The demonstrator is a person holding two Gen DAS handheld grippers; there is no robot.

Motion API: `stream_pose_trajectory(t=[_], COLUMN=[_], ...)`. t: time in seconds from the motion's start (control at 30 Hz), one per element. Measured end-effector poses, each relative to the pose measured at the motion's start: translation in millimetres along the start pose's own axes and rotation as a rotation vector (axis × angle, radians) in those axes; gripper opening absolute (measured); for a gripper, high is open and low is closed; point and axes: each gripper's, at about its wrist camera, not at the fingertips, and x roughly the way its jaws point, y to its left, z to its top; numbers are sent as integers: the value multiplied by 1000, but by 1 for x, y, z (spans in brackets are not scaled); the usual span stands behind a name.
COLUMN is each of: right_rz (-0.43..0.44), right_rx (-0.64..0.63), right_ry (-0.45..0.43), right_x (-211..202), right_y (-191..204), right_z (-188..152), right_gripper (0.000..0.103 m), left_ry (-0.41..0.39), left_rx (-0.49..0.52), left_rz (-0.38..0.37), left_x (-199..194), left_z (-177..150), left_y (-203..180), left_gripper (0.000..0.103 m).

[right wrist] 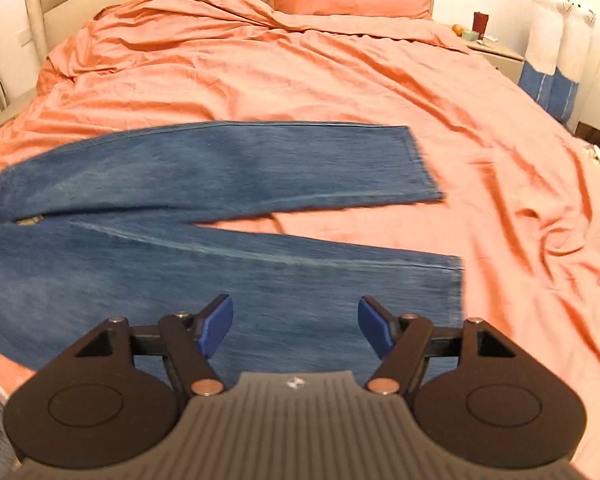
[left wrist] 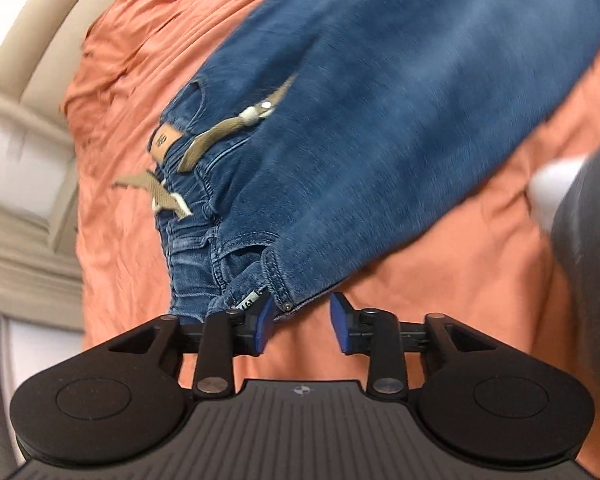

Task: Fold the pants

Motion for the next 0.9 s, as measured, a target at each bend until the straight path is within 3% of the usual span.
stream_pose_trajectory(t=[0.07, 0.2, 0.37, 0.5, 0.6, 0.67, 0.73, 0.9], right_rz=[-9, -31, -69, -95, -104, -124, -148, -142], right_rx=[-16, -69, -240, -415, -584, -701, -816, -969], right_ry=[20, 28, 98, 152, 178, 165, 125, 142], right_x=[0, -8, -22, -24, -11, 1, 12, 41], right_y=[-14, -33, -50, -57, -54, -47, -39, -28], right_z=[-8, -18, -32, -48, -69, -82, -93, -102], right_gripper=[66, 64, 50, 41, 29, 21, 20, 20], left_ry=[9, 18, 20, 16, -19, -47, -59, -26], left_rx=[65, 161, 231, 177, 55, -36, -98, -51], left_rz=[38, 116, 214, 206, 186, 185, 187, 221], left_x=[10, 27, 45, 45, 35, 25, 18, 19], left_z=[-1, 2, 8, 12, 16, 19, 22, 28], left_y=[-10, -22, -32, -31, -19, -9, -4, -15], left_gripper=[53, 53, 54, 29, 19, 18, 17, 16])
